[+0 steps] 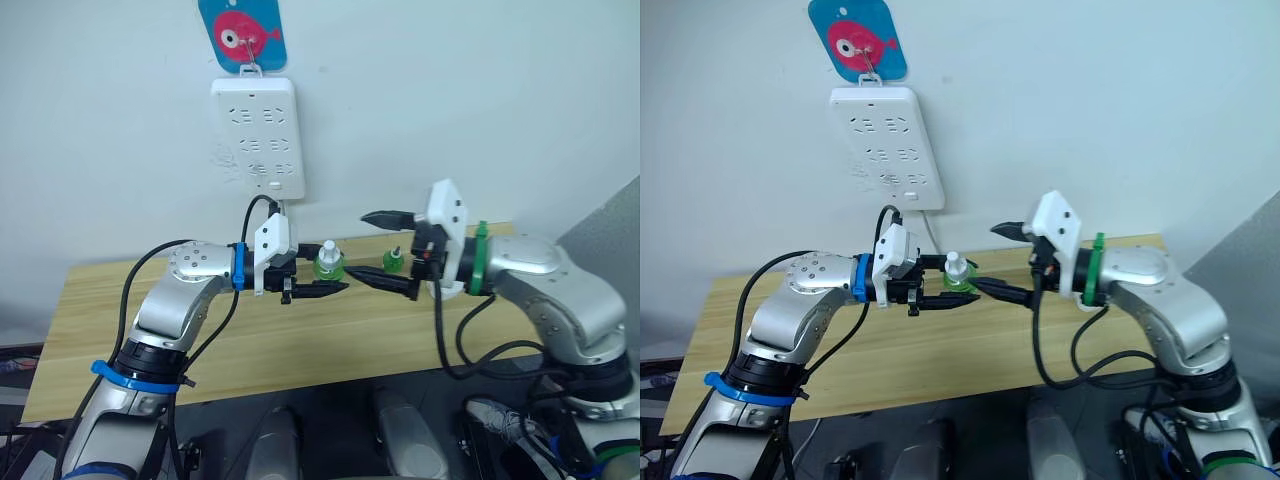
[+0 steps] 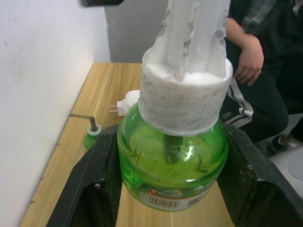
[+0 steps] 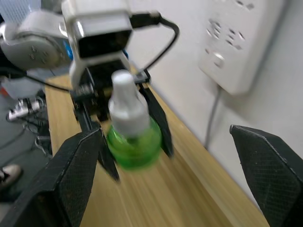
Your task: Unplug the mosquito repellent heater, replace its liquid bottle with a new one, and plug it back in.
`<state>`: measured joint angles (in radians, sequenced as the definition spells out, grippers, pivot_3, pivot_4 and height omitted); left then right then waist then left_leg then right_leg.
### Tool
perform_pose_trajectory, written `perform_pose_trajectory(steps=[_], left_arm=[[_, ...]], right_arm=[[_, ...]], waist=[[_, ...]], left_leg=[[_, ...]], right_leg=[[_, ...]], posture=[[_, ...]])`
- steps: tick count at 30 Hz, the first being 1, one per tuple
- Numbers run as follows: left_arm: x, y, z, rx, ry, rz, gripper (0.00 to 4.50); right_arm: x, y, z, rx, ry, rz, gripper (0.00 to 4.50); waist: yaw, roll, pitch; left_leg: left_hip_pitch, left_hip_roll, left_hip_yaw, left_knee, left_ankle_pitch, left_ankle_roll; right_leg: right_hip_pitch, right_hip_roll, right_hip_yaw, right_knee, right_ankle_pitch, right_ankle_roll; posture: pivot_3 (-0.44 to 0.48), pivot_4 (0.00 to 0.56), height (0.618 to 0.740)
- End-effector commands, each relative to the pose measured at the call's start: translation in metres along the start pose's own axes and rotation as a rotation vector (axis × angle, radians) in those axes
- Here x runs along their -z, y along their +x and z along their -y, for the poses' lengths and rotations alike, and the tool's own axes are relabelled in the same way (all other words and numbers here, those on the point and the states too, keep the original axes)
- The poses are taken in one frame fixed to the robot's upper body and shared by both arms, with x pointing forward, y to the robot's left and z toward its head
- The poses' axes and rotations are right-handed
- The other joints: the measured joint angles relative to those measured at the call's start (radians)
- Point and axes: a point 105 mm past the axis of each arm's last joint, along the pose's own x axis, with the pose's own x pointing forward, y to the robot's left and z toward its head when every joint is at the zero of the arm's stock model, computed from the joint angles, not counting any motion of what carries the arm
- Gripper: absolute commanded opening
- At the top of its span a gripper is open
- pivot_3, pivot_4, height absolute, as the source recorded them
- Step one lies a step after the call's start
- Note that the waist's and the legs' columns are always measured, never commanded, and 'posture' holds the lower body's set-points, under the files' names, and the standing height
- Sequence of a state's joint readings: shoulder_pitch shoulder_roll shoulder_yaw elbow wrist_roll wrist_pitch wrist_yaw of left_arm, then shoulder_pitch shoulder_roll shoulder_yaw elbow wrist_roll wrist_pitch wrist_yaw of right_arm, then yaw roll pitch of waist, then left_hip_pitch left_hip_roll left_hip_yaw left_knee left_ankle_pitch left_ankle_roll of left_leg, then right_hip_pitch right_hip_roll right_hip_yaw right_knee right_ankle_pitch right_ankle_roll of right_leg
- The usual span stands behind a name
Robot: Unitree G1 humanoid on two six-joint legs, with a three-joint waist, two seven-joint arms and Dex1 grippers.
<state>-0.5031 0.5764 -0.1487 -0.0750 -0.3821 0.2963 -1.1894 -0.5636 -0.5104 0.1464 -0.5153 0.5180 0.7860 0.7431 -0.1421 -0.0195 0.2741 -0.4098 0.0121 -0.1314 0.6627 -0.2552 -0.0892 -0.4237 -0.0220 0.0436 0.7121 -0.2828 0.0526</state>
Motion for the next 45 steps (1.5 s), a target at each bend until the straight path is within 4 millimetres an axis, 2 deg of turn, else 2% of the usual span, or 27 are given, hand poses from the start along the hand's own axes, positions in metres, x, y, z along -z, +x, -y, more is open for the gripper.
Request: perform_pose_trajectory(steps=[1, 5, 10, 18, 22, 25, 30, 35, 37, 39, 45], left_arm=[[-0.011, 0.001, 0.002, 0.009, 0.043, 0.030, 2.33], [-0.012, 0.002, 0.002, 0.013, 0.045, 0.034, 2.33], [-0.012, 0.003, 0.003, 0.016, 0.045, 0.036, 2.33], [-0.011, 0.002, 0.003, 0.008, 0.036, 0.037, 2.33], [-0.011, 0.002, 0.002, 0.004, 0.033, 0.036, 2.33], [-0.010, 0.001, 0.003, 0.006, 0.035, 0.034, 2.33], [-0.008, 0.002, 0.005, 0.020, 0.038, 0.023, 2.33], [-0.007, 0.002, 0.005, 0.024, 0.038, 0.023, 2.33], [-0.007, 0.003, 0.005, 0.025, 0.038, 0.022, 2.33], [-0.007, 0.003, 0.005, 0.027, 0.038, 0.022, 2.33], [-0.004, 0.001, 0.006, 0.027, 0.036, 0.012, 2.33]], right_arm=[[-0.008, 0.013, -0.004, 0.017, -0.053, 0.024, 4.50], [-0.006, 0.026, -0.004, 0.027, -0.059, 0.030, 4.50], [-0.004, 0.022, 0.008, 0.080, -0.058, 0.028, 4.50], [0.005, -0.016, 0.021, 0.090, -0.015, -0.039, 4.50], [0.005, -0.032, 0.012, -0.002, 0.002, -0.087, 4.50], [-0.004, -0.028, 0.001, -0.064, 0.014, -0.059, 4.50], [-0.018, -0.008, -0.002, -0.064, 0.017, 0.008, 4.50], [-0.017, 0.006, -0.011, -0.113, 0.010, 0.006, 4.50], [-0.016, 0.009, -0.012, -0.122, 0.007, 0.009, 4.16], [-0.017, 0.011, -0.013, -0.131, 0.010, 0.018, 3.62], [-0.018, 0.012, -0.014, -0.148, 0.000, 0.033, 1.42]], waist=[[0.003, 0.000, 0.000], [0.006, 0.000, -0.001], [0.005, 0.000, -0.001], [0.006, 0.000, -0.001], [0.004, 0.000, -0.001], [0.002, 0.000, -0.001], [0.001, 0.000, -0.002], [0.007, 0.000, -0.002], [0.006, 0.000, -0.002], [0.005, 0.000, -0.002], [0.004, 0.000, -0.002]], left_leg=[[0.000, 0.000, 0.000, 0.000, 0.000, 0.000], [0.000, -0.001, 0.000, 0.000, 0.000, 0.000], [0.000, -0.001, 0.000, 0.000, 0.000, 0.000], [0.000, -0.001, 0.000, 0.000, 0.000, 0.000], [0.000, -0.001, 0.000, 0.000, 0.000, 0.000], [0.000, 0.000, 0.000, 0.000, 0.000, 0.000], [0.000, 0.000, 0.000, 0.000, 0.000, 0.000], [-0.001, -0.001, -0.001, 0.000, 0.000, 0.000], [-0.001, -0.001, -0.001, 0.000, 0.000, 0.000], [-0.001, -0.001, 0.000, 0.000, 0.000, 0.000], [-0.001, -0.001, -0.001, 0.000, 0.000, 0.000]], right_leg=[[0.000, 0.000, 0.000, 0.000, 0.000, 0.000], [0.000, -0.001, 0.000, -0.001, 0.000, 0.000], [0.000, -0.001, 0.000, -0.001, 0.000, 0.000], [0.000, -0.001, 0.000, -0.001, 0.000, 0.000], [0.000, -0.001, 0.000, -0.001, 0.000, 0.000], [0.000, 0.000, 0.000, -0.001, 0.000, 0.000], [0.000, 0.000, 0.000, 0.000, 0.000, 0.000], [0.000, -0.001, -0.001, -0.001, 0.000, 0.000], [0.001, -0.001, -0.001, -0.003, 0.000, 0.000], [0.000, -0.001, -0.001, -0.003, 0.000, 0.000], [0.000, -0.001, -0.001, -0.002, 0.000, 0.000]], posture=[[-0.165, 0.192, 0.725], [-0.164, 0.193, 0.725], [-0.163, 0.194, 0.725], [-0.166, 0.196, 0.725], [-0.169, 0.195, 0.725], [-0.168, 0.195, 0.725], [-0.169, 0.193, 0.725], [-0.167, 0.190, 0.725], [-0.165, 0.190, 0.725], [-0.163, 0.190, 0.725], [-0.161, 0.190, 0.725]])
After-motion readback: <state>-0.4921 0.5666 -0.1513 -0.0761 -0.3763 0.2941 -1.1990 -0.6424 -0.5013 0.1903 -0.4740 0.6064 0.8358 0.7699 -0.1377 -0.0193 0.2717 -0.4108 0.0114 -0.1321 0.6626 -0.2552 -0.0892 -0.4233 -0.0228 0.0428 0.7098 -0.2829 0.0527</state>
